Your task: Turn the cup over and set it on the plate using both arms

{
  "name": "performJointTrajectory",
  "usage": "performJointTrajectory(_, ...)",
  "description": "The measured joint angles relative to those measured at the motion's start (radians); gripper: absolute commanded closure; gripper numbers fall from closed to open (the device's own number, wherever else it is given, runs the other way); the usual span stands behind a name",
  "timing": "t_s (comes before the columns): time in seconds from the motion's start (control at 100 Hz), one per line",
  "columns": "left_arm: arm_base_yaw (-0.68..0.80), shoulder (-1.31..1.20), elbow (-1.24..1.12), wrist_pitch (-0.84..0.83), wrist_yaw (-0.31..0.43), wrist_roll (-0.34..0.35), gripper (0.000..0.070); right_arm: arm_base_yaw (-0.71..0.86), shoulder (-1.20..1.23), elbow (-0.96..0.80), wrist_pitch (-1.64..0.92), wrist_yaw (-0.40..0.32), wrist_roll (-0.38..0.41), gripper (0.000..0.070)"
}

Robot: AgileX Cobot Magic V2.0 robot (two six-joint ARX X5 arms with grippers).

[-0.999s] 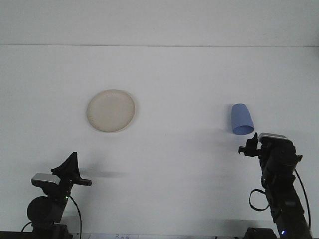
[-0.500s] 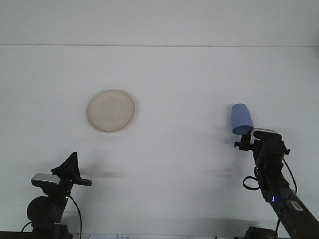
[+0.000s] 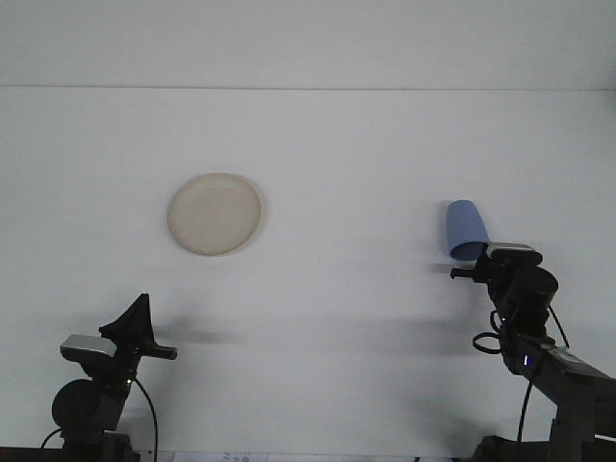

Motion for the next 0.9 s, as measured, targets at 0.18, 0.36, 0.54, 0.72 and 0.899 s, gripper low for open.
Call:
performJointTrajectory(0.18, 0.000, 0.000, 0.000, 0.000, 0.000, 0.000, 0.0688, 0.037, -0.093, 0.000, -0.045, -0.010, -0.015, 0.0697)
performJointTrajectory(0.36, 0.000, 0.000, 0.000, 0.000, 0.000, 0.000, 0.0688, 0.169, -0.301, 0.121, -0.394, -0.011, -0.028, 0.0697)
performJointTrajectory(0.54, 0.000, 0.000, 0.000, 0.000, 0.000, 0.000, 0.0688, 0.375, -0.388, 0.468, -0.965, -0.011, -0.034, 0.0698)
performJointTrajectory(0.72, 0.000, 0.000, 0.000, 0.000, 0.000, 0.000, 0.0688, 0.580, -0.284, 0.817, -1.477, 0.022, -0.070, 0.0698)
performJointTrajectory(0.899, 0.000, 0.000, 0.000, 0.000, 0.000, 0.000, 0.0688, 0.761, -0.092, 1.076, -1.885, 0.120, -0.079, 0.0697)
